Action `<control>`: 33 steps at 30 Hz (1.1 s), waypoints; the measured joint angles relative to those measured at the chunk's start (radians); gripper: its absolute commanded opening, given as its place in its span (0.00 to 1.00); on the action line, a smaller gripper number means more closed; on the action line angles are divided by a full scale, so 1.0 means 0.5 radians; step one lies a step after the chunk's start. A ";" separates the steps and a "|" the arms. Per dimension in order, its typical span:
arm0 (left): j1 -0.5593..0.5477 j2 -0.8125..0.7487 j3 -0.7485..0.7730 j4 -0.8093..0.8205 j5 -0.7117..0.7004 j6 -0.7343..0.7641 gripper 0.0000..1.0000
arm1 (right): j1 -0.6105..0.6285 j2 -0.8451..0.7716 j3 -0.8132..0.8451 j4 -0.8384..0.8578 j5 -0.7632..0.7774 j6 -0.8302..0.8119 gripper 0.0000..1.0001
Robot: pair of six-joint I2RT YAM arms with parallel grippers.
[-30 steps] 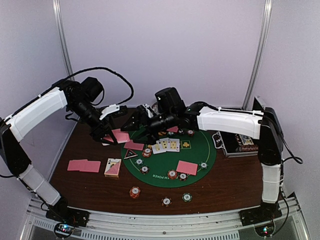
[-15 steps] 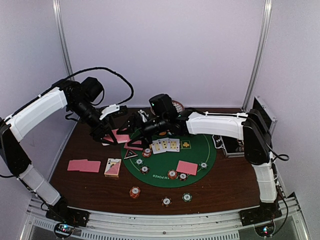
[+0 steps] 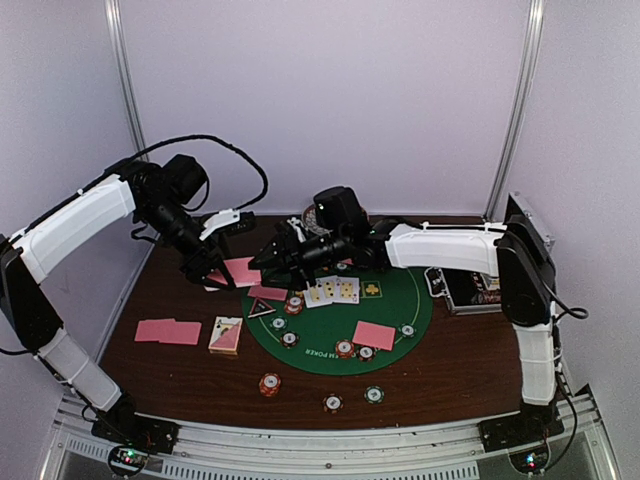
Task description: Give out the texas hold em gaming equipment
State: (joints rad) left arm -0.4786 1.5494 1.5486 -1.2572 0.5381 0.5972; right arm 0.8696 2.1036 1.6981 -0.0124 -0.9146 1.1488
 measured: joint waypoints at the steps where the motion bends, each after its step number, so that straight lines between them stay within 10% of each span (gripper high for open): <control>1: 0.000 0.000 0.000 0.000 0.000 0.000 0.00 | -0.006 -0.014 -0.019 0.005 -0.005 0.002 0.55; 16: 0.001 0.000 0.000 0.000 0.014 0.000 0.00 | -0.002 -0.053 -0.089 0.162 -0.005 0.082 0.75; 33: 0.001 0.000 0.001 0.000 0.040 -0.002 0.00 | 0.045 0.047 0.142 -0.028 -0.100 -0.064 0.56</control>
State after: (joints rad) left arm -0.4782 1.5494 1.5490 -1.2572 0.5583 0.5964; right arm 0.8921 2.1269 1.7691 -0.0265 -0.9646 1.1168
